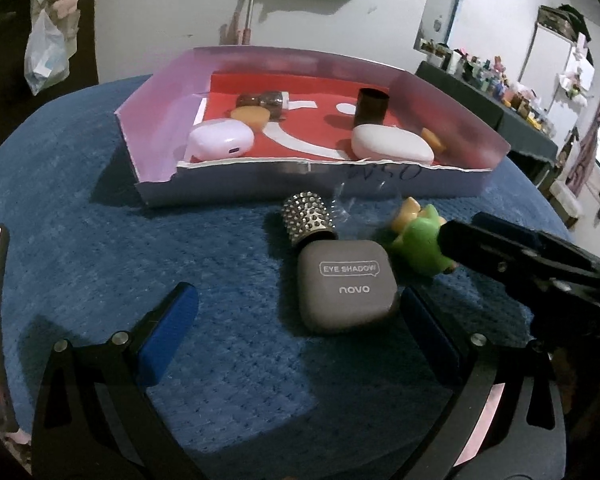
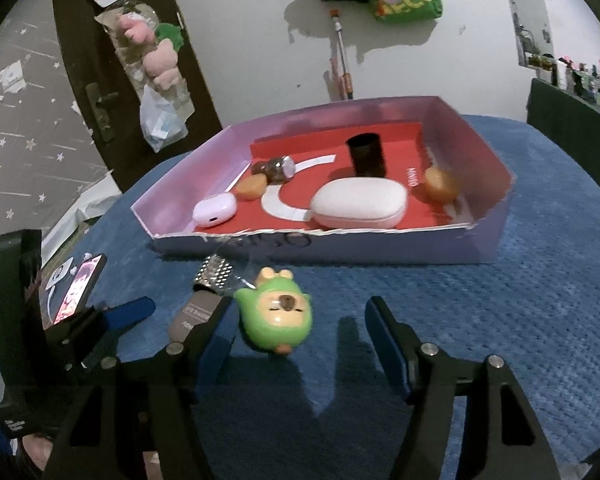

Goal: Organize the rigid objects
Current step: 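Move the right tool to the green frog figure while the left tool approaches the brown eyeshadow case, then grasp the green frog figure with the right tool while the left tool grasps the brown eyeshadow case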

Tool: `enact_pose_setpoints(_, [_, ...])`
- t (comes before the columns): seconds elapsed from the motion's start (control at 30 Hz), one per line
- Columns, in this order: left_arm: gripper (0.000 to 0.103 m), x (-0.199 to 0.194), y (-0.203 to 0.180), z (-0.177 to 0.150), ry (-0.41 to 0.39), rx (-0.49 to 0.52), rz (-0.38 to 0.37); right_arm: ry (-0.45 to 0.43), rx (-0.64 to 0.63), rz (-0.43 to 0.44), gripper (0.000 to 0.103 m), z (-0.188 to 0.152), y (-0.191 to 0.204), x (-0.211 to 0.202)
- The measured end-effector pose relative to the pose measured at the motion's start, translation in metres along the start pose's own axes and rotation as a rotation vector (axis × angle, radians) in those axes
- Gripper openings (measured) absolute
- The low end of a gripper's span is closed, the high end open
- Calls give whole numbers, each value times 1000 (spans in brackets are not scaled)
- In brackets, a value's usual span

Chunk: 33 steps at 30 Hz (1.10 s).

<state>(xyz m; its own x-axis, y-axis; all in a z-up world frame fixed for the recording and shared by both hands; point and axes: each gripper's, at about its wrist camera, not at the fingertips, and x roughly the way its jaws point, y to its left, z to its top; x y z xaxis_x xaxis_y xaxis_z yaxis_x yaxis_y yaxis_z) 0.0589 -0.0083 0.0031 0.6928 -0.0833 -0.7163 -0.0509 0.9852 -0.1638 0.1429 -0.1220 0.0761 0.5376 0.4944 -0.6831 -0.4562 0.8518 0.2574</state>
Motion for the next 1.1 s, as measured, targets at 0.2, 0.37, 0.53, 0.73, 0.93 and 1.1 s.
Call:
enact_pose_setpoints(0.2, [102, 2, -5, 0, -5, 18, -7, 50, 18, 35, 60, 0, 1, 18])
enact_pose_setpoints(0.37, [92, 2, -10, 1, -14, 30, -26, 63, 42, 85, 46, -1, -1, 21])
enact_pose_setpoints(0.53, [58, 0, -15, 1, -17, 54, -74, 67, 41, 99, 45, -1, -1, 22])
enact_pose_setpoints(0.73, [51, -2, -20, -1, -16, 81, -86, 65, 60, 112, 45, -2, -3, 20])
enact_pose_setpoints(0.93, [50, -5, -16, 0, -17, 63, -104, 53, 53, 107, 45, -3, 1, 13])
enact_pose_setpoints(1.1, [50, -11, -16, 1, -30, 65, -106, 44, 57, 110, 45, -2, 2, 9])
